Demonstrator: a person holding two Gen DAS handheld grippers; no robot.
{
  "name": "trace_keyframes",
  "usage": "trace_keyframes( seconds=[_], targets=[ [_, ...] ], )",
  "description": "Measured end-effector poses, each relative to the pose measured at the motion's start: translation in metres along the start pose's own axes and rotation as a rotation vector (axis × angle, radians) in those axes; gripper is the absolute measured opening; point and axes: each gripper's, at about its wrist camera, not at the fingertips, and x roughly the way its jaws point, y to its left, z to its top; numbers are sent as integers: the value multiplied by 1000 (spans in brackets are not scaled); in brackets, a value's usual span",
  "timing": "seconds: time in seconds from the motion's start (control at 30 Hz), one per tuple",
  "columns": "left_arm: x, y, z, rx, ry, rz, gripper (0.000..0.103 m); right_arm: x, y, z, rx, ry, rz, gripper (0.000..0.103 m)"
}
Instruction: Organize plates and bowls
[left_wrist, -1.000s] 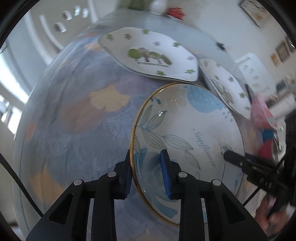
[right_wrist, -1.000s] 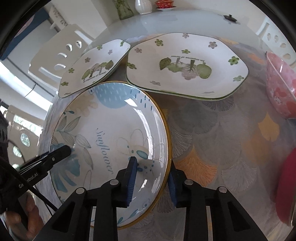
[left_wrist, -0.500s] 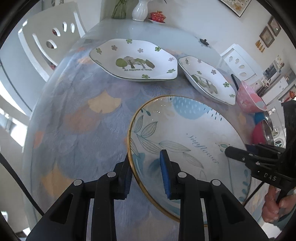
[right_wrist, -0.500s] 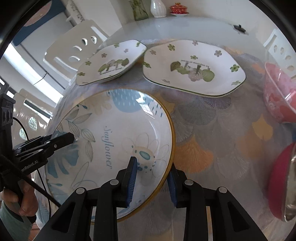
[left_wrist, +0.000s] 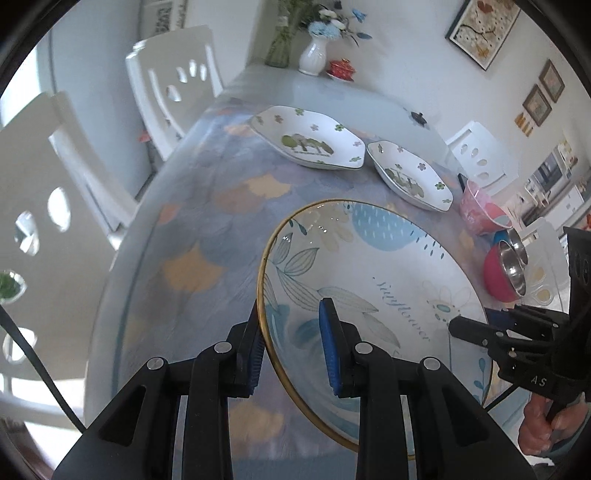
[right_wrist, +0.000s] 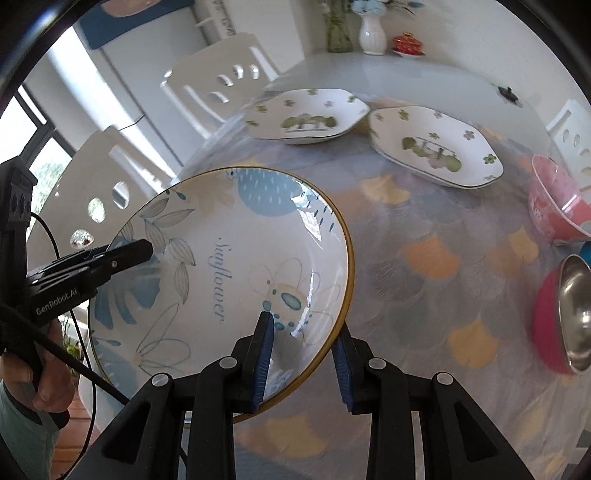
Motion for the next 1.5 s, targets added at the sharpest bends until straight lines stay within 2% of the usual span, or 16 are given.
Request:
trace_keyframes(
  seconds=[0.23,0.43,0.63,0.73,0.8,0.9,1.17,1.33,1.5],
  targets=[
    [-19,11,-29,-29,-12,34,24,-7,26,-27,-16,19,18,30],
    [-3,23,-48,-54,17,58,24,11,35,-41,-16,55,10,30],
    [9,33,-60,-112,29,45,24,31,35,-49,-20,91,-20,30],
    [9,33,-61,-117,30,43,24,32,38,-55,-32,94,-29,30],
    [9,31,-61,-112,28,49,24,27,46,-56,-61,70,7,30],
    [9,32,-62,-97,42,93,24,23,67,-57,-121,59,8,30],
    [-26,52,-72,-129,8,155,24,14,72,-73,-155,87,34,30],
    [-42,48,-66,-132,-24,149,24,1,70,-70,-137,61,41,30],
    [-56,26,-44,-85,-64,123,26,-4,73,-66,-142,61,35,30]
  ],
)
